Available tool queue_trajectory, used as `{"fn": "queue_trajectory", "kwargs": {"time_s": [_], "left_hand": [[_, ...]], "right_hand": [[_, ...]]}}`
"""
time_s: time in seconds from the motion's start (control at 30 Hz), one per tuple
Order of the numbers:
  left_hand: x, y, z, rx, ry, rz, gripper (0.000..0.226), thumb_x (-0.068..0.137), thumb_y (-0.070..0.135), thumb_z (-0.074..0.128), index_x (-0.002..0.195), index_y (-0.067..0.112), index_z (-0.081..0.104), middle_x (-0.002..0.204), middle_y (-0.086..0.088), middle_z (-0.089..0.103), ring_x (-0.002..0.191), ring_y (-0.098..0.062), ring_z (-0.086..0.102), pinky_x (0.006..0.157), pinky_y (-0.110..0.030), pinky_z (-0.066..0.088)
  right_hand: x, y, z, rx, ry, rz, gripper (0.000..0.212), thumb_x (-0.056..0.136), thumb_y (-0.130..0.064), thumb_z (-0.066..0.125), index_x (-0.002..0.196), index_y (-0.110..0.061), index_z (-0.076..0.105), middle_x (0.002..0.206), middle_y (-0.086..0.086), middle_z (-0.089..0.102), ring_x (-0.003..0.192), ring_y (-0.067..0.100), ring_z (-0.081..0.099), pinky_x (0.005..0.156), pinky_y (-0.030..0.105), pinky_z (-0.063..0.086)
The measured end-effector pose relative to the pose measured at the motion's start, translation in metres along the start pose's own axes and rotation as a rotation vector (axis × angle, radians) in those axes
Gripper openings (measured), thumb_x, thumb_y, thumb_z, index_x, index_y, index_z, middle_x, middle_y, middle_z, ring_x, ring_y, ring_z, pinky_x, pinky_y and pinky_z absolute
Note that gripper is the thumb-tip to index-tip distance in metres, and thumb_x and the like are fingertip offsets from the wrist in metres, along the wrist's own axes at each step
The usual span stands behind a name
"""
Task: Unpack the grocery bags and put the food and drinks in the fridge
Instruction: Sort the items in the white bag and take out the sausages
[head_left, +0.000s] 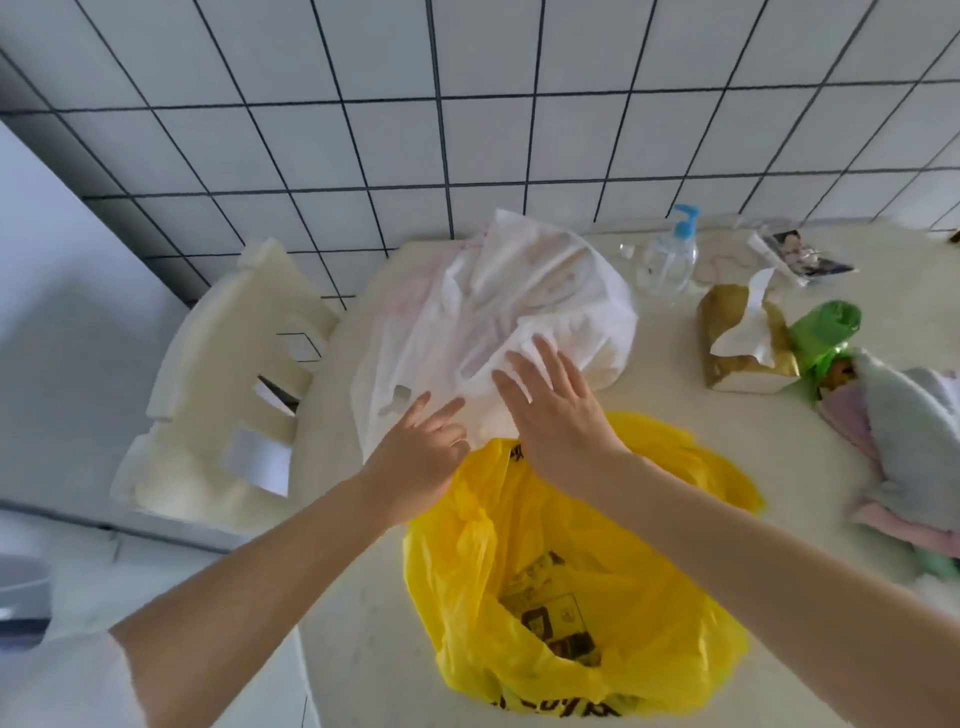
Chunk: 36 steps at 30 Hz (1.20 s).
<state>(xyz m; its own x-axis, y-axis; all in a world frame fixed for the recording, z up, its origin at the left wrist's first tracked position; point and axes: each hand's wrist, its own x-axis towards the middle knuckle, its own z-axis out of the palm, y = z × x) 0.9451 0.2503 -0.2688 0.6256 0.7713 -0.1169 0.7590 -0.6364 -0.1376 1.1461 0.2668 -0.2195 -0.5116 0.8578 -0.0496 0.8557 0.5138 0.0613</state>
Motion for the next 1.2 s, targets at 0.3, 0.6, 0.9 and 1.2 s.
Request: {"fn": "queue_trajectory", "kwargs": {"time_s": [0.3, 0.6, 0.9, 1.2], "left_hand": [[0.026, -0.053, 0.013, 0.209, -0.237, 0.011, 0.086, 0.065, 0.018, 0.088, 0.139, 0.027, 0.046, 0.145, 0.002, 0.051, 0.135, -0.039, 0.043, 0.116, -0.062, -0.004], [0.04, -0.102, 0.014, 0.207, -0.366, -0.369, 0.085, 0.095, 0.035, 0.052, 0.153, 0.035, -0.011, 0.16, 0.001, 0.024, 0.15, -0.034, 0.0, 0.11, -0.063, -0.015], [0.037, -0.113, 0.028, 0.129, -0.318, -0.402, 0.072, 0.089, 0.021, 0.055, 0.153, 0.021, 0.024, 0.142, -0.004, 0.048, 0.147, -0.034, 0.019, 0.088, -0.053, -0.042], [0.067, -0.086, 0.008, 0.063, 0.096, -0.229, 0.102, 0.059, 0.005, 0.082, 0.147, 0.028, 0.034, 0.151, -0.005, 0.034, 0.136, -0.038, 0.042, 0.108, -0.065, 0.024]], "right_hand": [[0.054, 0.074, 0.023, -0.295, -0.099, -0.465, 0.045, 0.067, -0.002, 0.069, 0.11, -0.009, 0.06, 0.106, 0.007, 0.066, 0.095, 0.026, 0.063, 0.08, 0.04, 0.05], [0.045, 0.126, 0.037, -0.222, -0.233, -0.149, 0.048, 0.092, -0.026, 0.041, 0.139, -0.026, 0.033, 0.118, -0.001, 0.059, 0.104, 0.023, 0.058, 0.081, 0.033, 0.034], [0.011, 0.166, 0.048, 0.164, -0.346, 0.355, 0.048, 0.088, -0.041, 0.054, 0.13, -0.018, 0.045, 0.11, -0.002, 0.061, 0.091, 0.018, 0.061, 0.076, 0.032, 0.058], [0.036, 0.095, -0.024, 0.149, 0.089, 0.174, 0.019, 0.085, -0.026, 0.048, 0.094, -0.017, 0.062, 0.09, -0.002, 0.062, 0.089, 0.022, 0.057, 0.074, 0.033, 0.047]]}}
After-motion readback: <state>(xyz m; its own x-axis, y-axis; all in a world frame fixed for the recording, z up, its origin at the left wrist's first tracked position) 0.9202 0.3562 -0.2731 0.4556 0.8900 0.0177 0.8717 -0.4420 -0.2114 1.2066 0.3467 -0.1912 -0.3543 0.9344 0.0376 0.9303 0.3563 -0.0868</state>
